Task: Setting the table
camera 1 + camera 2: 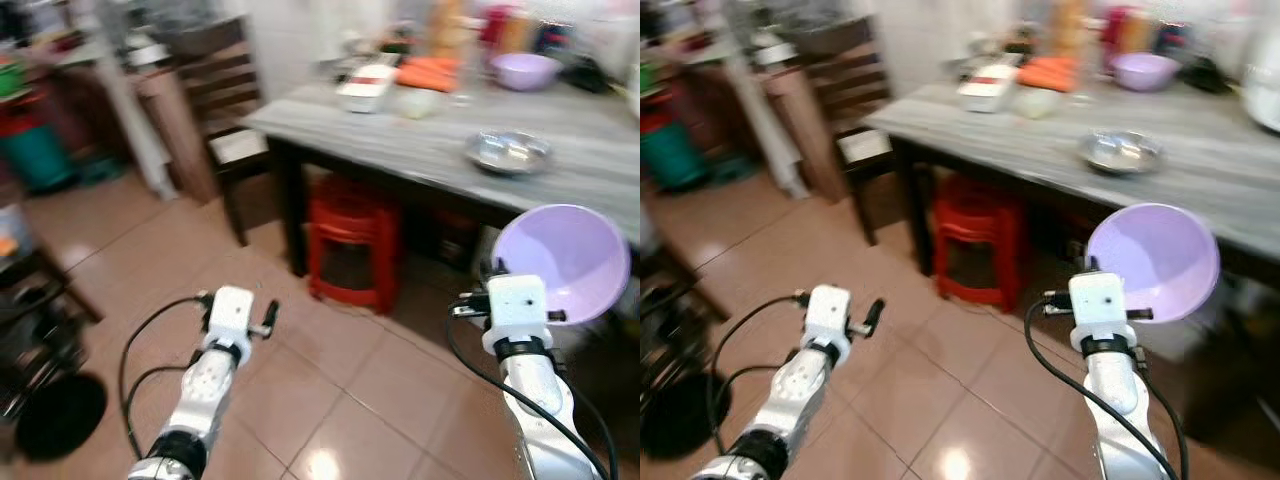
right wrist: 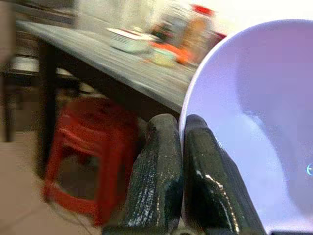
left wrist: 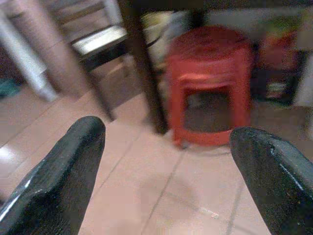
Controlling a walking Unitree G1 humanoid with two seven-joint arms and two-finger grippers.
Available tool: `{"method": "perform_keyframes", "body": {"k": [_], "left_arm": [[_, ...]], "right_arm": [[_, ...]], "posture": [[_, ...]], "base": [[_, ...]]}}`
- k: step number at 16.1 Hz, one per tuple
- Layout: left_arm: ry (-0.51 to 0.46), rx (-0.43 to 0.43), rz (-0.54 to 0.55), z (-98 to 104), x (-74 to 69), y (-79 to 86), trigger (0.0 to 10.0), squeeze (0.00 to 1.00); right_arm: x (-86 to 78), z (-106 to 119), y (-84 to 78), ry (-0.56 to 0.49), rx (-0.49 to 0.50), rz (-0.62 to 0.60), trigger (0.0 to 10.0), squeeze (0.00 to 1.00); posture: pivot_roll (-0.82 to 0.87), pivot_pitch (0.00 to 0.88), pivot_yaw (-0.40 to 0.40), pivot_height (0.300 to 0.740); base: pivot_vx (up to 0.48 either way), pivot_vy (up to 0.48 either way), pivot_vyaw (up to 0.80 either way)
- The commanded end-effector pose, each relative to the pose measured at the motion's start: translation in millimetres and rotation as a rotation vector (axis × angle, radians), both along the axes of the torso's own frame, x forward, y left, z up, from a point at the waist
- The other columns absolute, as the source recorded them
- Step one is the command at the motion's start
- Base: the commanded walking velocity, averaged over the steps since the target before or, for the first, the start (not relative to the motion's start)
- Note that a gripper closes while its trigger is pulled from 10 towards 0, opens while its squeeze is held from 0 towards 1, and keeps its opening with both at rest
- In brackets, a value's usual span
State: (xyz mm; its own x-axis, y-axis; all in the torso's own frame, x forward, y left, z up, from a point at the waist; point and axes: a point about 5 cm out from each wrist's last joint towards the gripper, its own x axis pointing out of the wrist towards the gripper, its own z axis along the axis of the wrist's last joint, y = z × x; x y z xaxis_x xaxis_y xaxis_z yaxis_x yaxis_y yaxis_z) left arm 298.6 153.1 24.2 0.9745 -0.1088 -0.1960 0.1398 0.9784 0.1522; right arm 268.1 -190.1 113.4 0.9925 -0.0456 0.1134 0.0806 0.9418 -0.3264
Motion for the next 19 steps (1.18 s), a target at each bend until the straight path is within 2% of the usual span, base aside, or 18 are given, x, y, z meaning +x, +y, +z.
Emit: {"method": "perform_keyframes", "body": {"k": [1, 2, 6, 7, 8, 10, 12, 16, 18, 19], "left_arm": [[0.030, 0.046, 0.058, -9, -7.3, 15.8, 10.0, 0.00], [0.028, 0.046, 0.094, -9, -8.5, 20.6, 10.0, 0.00], [0.024, 0.041, 0.109, -9, -8.2, 22.3, 10.0, 0.00], [-0.094, 0.025, 0.247, 10, -1.0, 38.4, 10.0, 0.00], [-0.146, 0.021, 0.311, 17, 0.7, 45.9, 10.0, 0.00], [-0.146, 0.036, 0.318, 15, -1.4, 45.8, 10.0, 0.00], [-0.113, 0.032, 0.329, 8, -5.0, 46.6, 10.0, 0.00], [0.017, 0.094, 0.307, -12, -15.3, 49.2, 10.0, 0.00], [0.125, 0.112, 0.245, -29, -25.1, 43.9, 10.0, 0.00], [0.192, 0.139, 0.210, -39, -31.5, 38.9, 10.0, 0.00]], "right_arm": [[4.6, -5, 15.8, 0.011, 0.040, 0.065, 10.0, 0.00], [6.2, -9, 17.5, 0.028, 0.069, 0.072, 10.0, 0.00], [7.0, -9, 18.2, 0.031, 0.079, 0.077, 10.0, 0.00], [7.1, -19, 39.9, 0.103, 0.119, 0.256, 10.0, 0.00], [6.0, -25, 52.3, 0.147, 0.138, 0.362, 10.0, 0.00], [6.4, -28, 60.9, 0.172, 0.135, 0.441, 10.0, 0.00], [5.4, -36, 66.1, 0.213, 0.130, 0.515, 10.0, 0.00], [3.5, -56, 64.9, 0.281, 0.128, 0.545, 10.0, 0.00], [3.2, -71, 62.0, 0.326, 0.165, 0.507, 10.0, 0.00], [2.3, -89, 55.8, 0.377, 0.198, 0.423, 10.0, 0.00]], "posture": [[-0.08, 0.000, 0.045, 0.740], [-0.07, 0.000, 0.034, 0.740], [-0.07, 0.000, 0.034, 0.740], [-0.02, 0.000, -0.013, 0.740], [-0.01, 0.000, -0.020, 0.740], [-0.01, 0.000, -0.031, 0.740], [0.00, 0.000, -0.034, 0.740], [0.00, 0.000, -0.022, 0.740], [0.00, 0.000, -0.013, 0.740], [0.00, 0.000, -0.009, 0.740]], "base": [[0.000, 0.000, 0.80], [0.000, 0.000, 0.80], [0.000, 0.000, 0.80], [0.000, 0.000, 0.79], [0.000, 0.000, 0.79], [0.000, 0.000, 0.79], [0.000, 0.000, 0.80], [0.000, 0.000, 0.69], [0.000, 0.000, 0.00], [0.000, 0.000, 0.00]]}}
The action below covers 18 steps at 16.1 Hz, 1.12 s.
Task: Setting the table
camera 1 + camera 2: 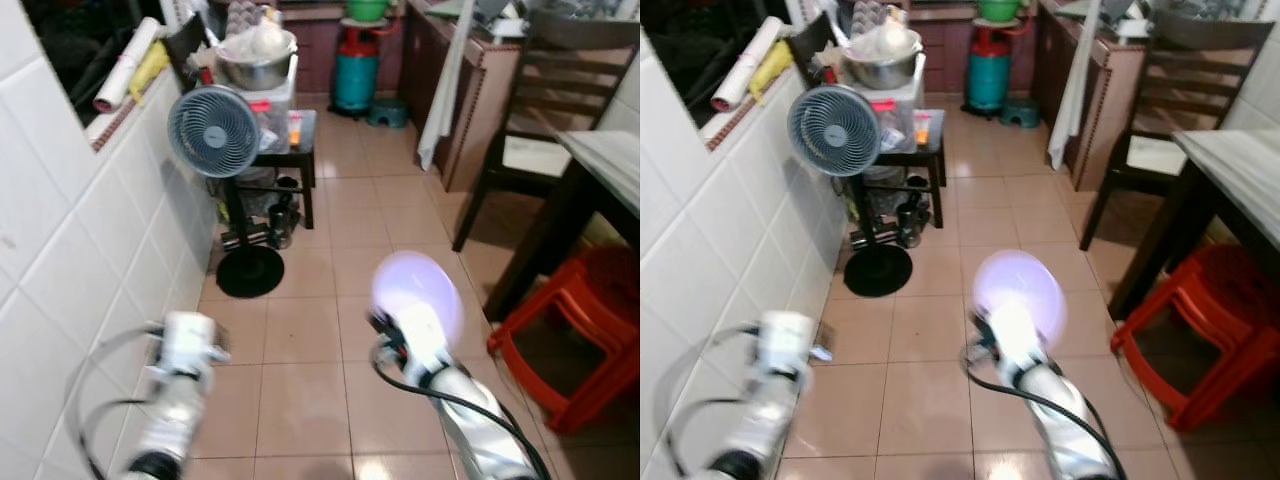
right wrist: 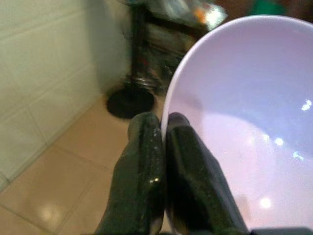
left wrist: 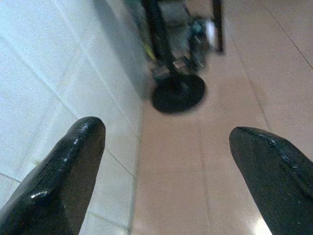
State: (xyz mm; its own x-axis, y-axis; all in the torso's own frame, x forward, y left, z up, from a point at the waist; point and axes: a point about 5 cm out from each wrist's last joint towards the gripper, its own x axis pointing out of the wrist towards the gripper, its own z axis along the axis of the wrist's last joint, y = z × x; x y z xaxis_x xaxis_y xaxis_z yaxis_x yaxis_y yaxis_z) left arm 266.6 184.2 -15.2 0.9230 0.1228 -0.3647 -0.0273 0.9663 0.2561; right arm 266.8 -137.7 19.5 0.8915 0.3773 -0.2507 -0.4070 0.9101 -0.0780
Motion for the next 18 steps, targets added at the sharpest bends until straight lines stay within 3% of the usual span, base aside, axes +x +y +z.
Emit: {"method": "perform_keyframes", "body": {"k": [1, 3, 5, 7, 8, 13, 16, 18], "left_arm": [[0.050, 0.035, -0.021, -4, -2.4, 4.3, 10.0, 0.00], [0.124, 0.019, -0.027, -13, -7.5, 0.3, 10.0, 0.00], [0.253, 0.004, -0.051, -28, -21.2, -2.5, 10.0, 0.00], [0.400, -0.014, -0.059, -44, -40.6, 1.0, 10.0, 0.00], [0.453, -0.055, -0.042, -49, -48.6, 3.0, 10.0, 0.00], [0.491, -0.155, 0.149, -54, -58.1, 19.2, 10.0, 0.00], [0.535, -0.172, 0.149, -58, -64.9, 20.9, 10.0, 0.00], [0.572, -0.186, 0.139, -62, -70.8, 18.4, 10.0, 0.00]], "right_arm": [[1.7, -8, -0.8, 0.025, 0.022, -0.067, 10.0, 0.00], [-4.2, -27, -6.1, 0.128, 0.016, -0.143, 10.0, 0.00], [-17.4, -50, -8.1, 0.263, -0.010, -0.193, 10.0, 0.00], [-32.5, -67, -3.6, 0.367, -0.052, -0.172, 10.0, 0.00], [-39.5, -72, 2.8, 0.390, -0.086, -0.104, 10.0, 0.00], [-47.9, -79, 5.6, 0.427, -0.115, -0.040, 10.0, 0.00], [-50.4, -80, 11.2, 0.432, -0.139, 0.010, 10.0, 0.00], [-41.6, -75, 24.2, 0.414, -0.136, 0.037, 10.0, 0.00]], "posture": [[0.00, 0.000, -0.008, 0.740], [0.00, 0.000, 0.000, 0.740], [-0.01, 0.000, 0.003, 0.740], [-0.02, 0.000, 0.011, 0.740], [-0.03, 0.000, 0.013, 0.740], [-0.02, 0.000, 0.000, 0.740], [-0.02, 0.000, -0.007, 0.740], [-0.02, 0.000, -0.007, 0.740]], "base": [[0.000, 0.000, 0.00], [0.000, 0.000, 0.00], [0.000, 0.000, 0.00], [0.000, 0.000, 0.00], [0.000, 0.000, 0.00], [0.000, 0.000, 0.00], [0.000, 0.000, 0.00], [0.000, 0.000, 0.00]]}}
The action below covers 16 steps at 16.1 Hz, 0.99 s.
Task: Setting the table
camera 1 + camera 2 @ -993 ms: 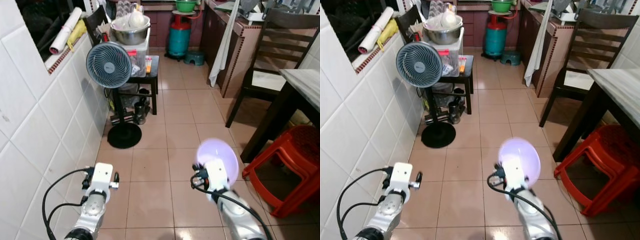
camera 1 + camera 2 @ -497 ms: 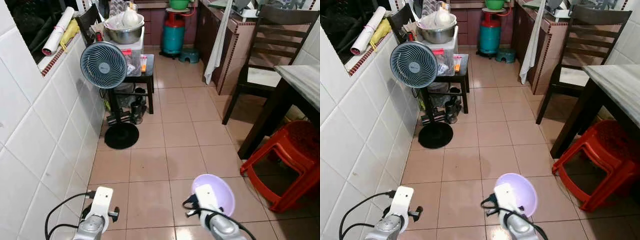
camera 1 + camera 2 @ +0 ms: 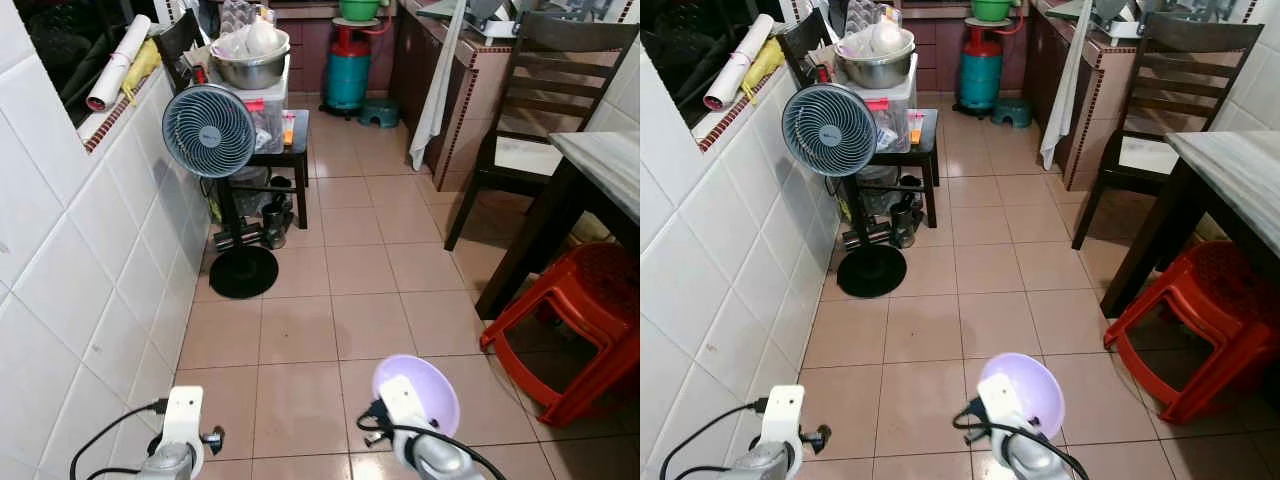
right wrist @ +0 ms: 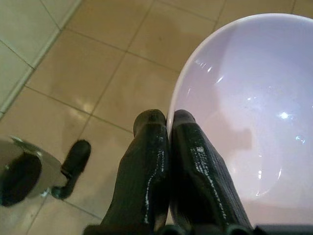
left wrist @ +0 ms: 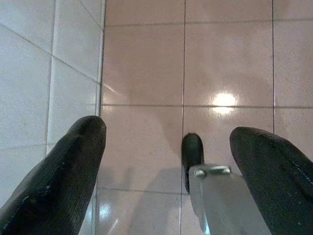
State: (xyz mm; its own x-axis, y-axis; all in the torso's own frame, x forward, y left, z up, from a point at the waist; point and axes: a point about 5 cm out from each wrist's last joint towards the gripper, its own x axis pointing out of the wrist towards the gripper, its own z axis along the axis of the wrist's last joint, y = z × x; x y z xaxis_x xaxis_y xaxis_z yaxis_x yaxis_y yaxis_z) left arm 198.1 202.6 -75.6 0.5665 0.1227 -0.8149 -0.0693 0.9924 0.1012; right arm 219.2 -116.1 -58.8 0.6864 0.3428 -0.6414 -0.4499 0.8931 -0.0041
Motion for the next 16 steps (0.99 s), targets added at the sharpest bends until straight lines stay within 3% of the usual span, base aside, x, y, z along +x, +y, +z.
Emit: {"method": "perform_keyframes", "body": {"k": [1, 6, 11, 12, 13, 15, 16], "left_arm": [[0.024, -0.014, -0.024, -2, -3.1, -2.7, 10.0, 0.00], [0.027, -0.024, -0.099, -1, 5.6, -25.2, 10.0, 0.00], [0.035, -0.030, -0.133, -3, 4.3, -38.2, 10.0, 0.00], [0.028, -0.029, -0.133, -2, 5.4, -39.1, 10.0, 0.00], [-0.025, -0.026, -0.108, 5, 16.9, -35.8, 10.0, 0.00], [-0.098, -0.012, -0.054, 17, 26.4, 4.4, 10.0, 0.00], [-0.115, -0.007, -0.041, 21, 29.7, 12.5, 10.0, 0.00]], "right_arm": [[7.4, 4, 8.1, -0.012, -0.008, 0.018, 10.0, 0.00], [1.7, 3, 45.4, 0.025, -0.010, 0.018, 10.0, 0.00], [5.3, 8, 65.2, 0.029, -0.002, -0.012, 10.0, 0.00], [4.4, 6, 55.6, 0.024, -0.013, -0.015, 10.0, 0.00], [13.9, 10, 40.9, -0.038, -0.051, -0.024, 10.0, 0.00], [50.6, 37, 11.8, -0.204, -0.023, -0.144, 10.0, 0.00], [58.1, 44, -12.1, -0.253, -0.024, -0.188, 10.0, 0.00]], "posture": [[-0.02, 0.000, 0.002, 0.740], [-0.04, 0.000, 0.037, 0.740], [-0.05, 0.000, 0.048, 0.740], [-0.05, 0.000, 0.049, 0.740], [-0.05, 0.000, 0.046, 0.740], [-0.05, 0.000, 0.046, 0.740], [-0.05, 0.000, 0.046, 0.740]], "base": [[0.000, 0.000, 0.00], [0.000, 0.000, 0.00], [0.000, 0.000, 0.00], [0.000, 0.000, 0.00], [0.000, 0.000, 0.00], [0.000, 0.000, 0.00], [0.000, 0.000, 0.00]]}}
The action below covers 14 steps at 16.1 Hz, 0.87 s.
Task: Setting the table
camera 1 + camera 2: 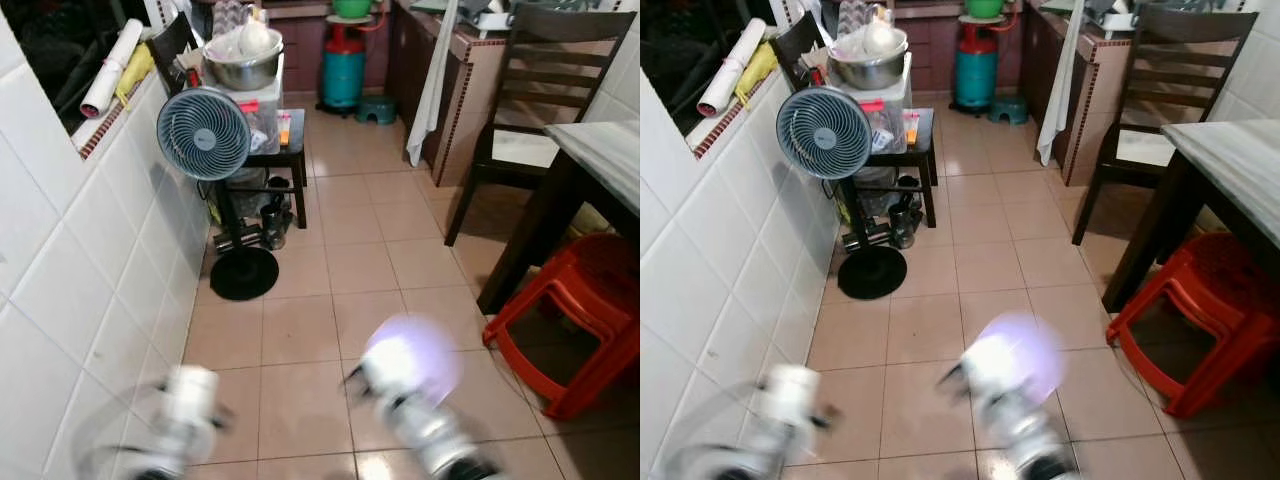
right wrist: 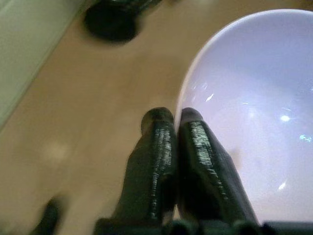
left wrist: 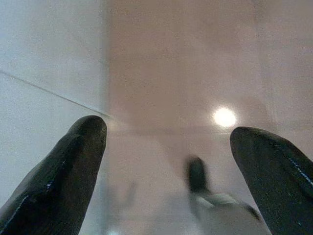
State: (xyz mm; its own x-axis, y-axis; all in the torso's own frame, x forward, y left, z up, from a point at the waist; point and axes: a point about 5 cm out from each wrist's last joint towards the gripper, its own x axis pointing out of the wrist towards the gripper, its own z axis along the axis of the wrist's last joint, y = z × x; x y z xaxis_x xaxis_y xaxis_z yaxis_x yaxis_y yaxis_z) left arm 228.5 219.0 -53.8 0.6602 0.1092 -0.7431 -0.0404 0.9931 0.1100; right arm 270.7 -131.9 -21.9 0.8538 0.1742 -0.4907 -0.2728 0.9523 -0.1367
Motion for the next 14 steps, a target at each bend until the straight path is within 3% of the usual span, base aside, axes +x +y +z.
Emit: {"method": "perform_keyframes", "body": {"k": [1, 3, 5, 7, 9, 10, 12, 13, 14], "left_arm": [[-0.010, -0.007, 0.010, 2, 1.4, 4.5, 10.0, 0.00], [-0.012, 0.005, 0.055, 5, 1.1, 15.7, 10.0, 0.00], [-0.026, -0.006, 0.056, 7, 3.2, 18.1, 10.0, 0.00], [-0.086, -0.020, -0.013, 16, 16.5, 13.7, 10.0, 0.00], [-0.107, -0.021, -0.020, 20, 23.6, 10.5, 10.0, 0.00], [-0.112, -0.014, -0.026, 22, 25.8, 9.7, 10.0, 0.00], [-0.133, -0.025, -0.053, 25, 29.2, 7.7, 10.0, 0.00], [-0.136, -0.008, -0.057, 25, 29.4, 7.7, 10.0, 0.00], [-0.140, -0.009, -0.025, 24, 28.8, 7.7, 10.0, 0.00]], "right_arm": [[-1.2, 6, -41.8, -0.062, 0.011, -0.063, 10.0, 0.00], [-5.6, 4, -63.2, -0.039, -0.012, -0.112, 10.0, 0.00], [-8.5, 1, -64.6, -0.022, -0.030, -0.101, 10.0, 0.00], [-18.1, -7, -62.9, 0.035, -0.090, 0.033, 10.0, 0.00], [-35.7, -23, -71.5, 0.195, -0.265, 0.177, 10.0, 0.00], [-36.9, -23, -75.1, 0.215, -0.316, 0.229, 10.0, 0.00], [-22.1, -9, -77.5, 0.156, -0.425, 0.398, 10.0, 0.00], [-7.0, 5, -81.9, 0.114, -0.451, 0.400, 10.0, 0.00], [9.4, 16, -87.4, 0.117, -0.291, 0.170, 10.0, 0.00]], "posture": [[-0.05, 0.000, 0.043, 0.740], [-0.05, 0.000, 0.042, 0.740], [-0.05, 0.000, 0.041, 0.740], [-0.05, 0.000, 0.045, 0.740], [-0.05, 0.000, 0.048, 0.740], [-0.04, 0.000, 0.052, 0.740], [-0.05, 0.000, 0.067, 0.740], [-0.06, 0.000, 0.096, 0.740], [-0.06, 0.000, 0.100, 0.740]], "base": [[0.000, 0.000, 0.00], [0.000, 0.000, 0.00], [0.000, 0.000, 0.00], [0.000, 0.000, 0.00], [0.000, 0.000, 0.00], [0.000, 0.000, 0.00], [0.000, 0.000, 0.00], [0.000, 0.000, 0.00], [0.000, 0.000, 0.00]]}}
